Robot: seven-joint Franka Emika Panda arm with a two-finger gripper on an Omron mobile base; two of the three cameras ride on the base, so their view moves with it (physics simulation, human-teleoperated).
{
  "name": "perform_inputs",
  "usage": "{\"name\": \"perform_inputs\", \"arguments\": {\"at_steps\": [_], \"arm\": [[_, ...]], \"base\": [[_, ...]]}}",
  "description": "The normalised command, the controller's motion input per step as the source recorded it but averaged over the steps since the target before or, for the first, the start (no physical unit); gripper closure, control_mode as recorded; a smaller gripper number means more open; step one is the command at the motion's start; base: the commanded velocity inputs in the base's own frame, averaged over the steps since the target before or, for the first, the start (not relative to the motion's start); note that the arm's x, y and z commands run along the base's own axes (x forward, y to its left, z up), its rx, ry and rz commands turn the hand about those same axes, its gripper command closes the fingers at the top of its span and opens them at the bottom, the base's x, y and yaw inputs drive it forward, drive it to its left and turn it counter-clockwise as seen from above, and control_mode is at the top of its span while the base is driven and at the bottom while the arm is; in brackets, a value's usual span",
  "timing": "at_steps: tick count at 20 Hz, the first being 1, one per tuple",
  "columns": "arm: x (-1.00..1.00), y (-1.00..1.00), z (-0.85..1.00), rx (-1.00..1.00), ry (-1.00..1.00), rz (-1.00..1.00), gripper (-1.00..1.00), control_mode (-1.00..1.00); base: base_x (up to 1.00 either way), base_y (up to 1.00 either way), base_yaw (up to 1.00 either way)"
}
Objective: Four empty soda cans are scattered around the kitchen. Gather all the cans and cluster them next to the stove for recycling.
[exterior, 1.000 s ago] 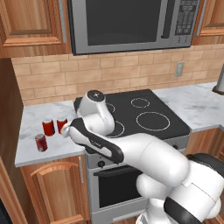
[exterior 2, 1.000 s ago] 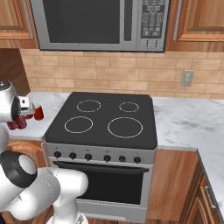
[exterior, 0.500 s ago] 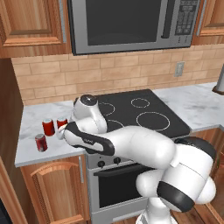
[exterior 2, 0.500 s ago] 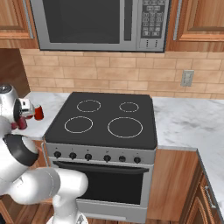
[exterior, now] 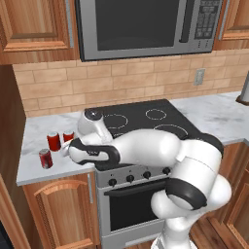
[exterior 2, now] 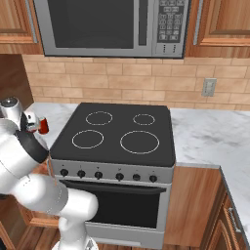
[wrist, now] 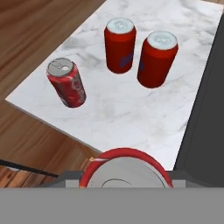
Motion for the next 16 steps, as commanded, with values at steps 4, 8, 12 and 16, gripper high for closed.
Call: {"name": "perform_inputs", "arguments": {"at_steps": [4, 8, 12, 16], "arm": [[0.27, 0.19, -0.2, -0.01, 0.0, 0.02, 1.0, -1.0], [0.26, 0.13, -0.15, 0.0, 0.0, 0.02, 1.0, -1.0], [0.22, 0.1, -0.17, 0.0, 0.0, 0.01, 1.0, -1.0], [0.21, 0.14, -0.2, -0.01, 0.0, 0.01, 1.0, -1.0]], "base": [[0.0, 0.0, 0.0], [0.0, 0.0, 0.0], [0.0, 0.0, 0.0], [0.0, 0.0, 0.0]]}}
